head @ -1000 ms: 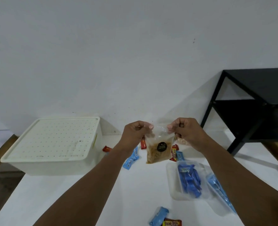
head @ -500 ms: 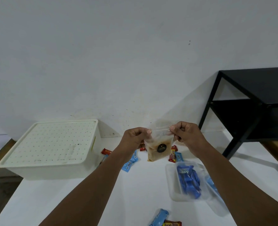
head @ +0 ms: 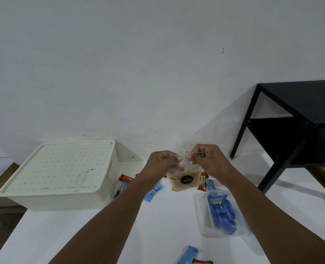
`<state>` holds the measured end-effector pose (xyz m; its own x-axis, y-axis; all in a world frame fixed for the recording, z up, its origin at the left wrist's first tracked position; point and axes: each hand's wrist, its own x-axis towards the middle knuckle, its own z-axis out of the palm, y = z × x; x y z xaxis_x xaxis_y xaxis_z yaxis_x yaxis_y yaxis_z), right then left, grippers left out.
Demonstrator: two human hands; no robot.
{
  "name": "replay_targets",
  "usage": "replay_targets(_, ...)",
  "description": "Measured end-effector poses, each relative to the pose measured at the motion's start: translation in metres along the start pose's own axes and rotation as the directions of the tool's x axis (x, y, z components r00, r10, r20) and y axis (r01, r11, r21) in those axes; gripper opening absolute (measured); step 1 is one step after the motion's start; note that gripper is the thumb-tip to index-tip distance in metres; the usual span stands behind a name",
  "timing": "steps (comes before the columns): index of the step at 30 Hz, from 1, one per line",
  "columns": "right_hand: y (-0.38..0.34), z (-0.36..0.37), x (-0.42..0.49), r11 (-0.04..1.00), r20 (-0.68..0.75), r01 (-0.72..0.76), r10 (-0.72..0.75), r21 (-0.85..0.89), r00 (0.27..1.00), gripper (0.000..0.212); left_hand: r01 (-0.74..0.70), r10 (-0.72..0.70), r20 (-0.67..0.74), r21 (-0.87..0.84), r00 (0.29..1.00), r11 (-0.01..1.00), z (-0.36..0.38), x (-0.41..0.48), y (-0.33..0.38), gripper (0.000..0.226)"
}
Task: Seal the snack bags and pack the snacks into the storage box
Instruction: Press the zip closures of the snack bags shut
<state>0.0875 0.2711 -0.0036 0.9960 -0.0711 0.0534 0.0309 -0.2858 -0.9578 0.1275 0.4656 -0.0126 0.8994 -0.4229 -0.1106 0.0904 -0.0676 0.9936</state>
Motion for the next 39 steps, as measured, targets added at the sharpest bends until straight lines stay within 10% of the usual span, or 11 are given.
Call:
replay_targets(26, 0.006, -0.008, -0.016, 0.979, 0.005, -0.072, 0.073, 0.191, 0.997, 0.016, -0.133, 0.121, 0.063, 0.251, 0.991, 0.959, 0.014, 0.001, 0.004, 0.016)
replay_targets(39, -0.001, -0.009, -0.011, 0.997, -0.091, -0.07, 0.072, 0.03, 0.993, 0.012, 0.186, -0.171, 0.112, -0.141, 0.979, 0.972, 0.014, -0.002, 0.0, 0.035)
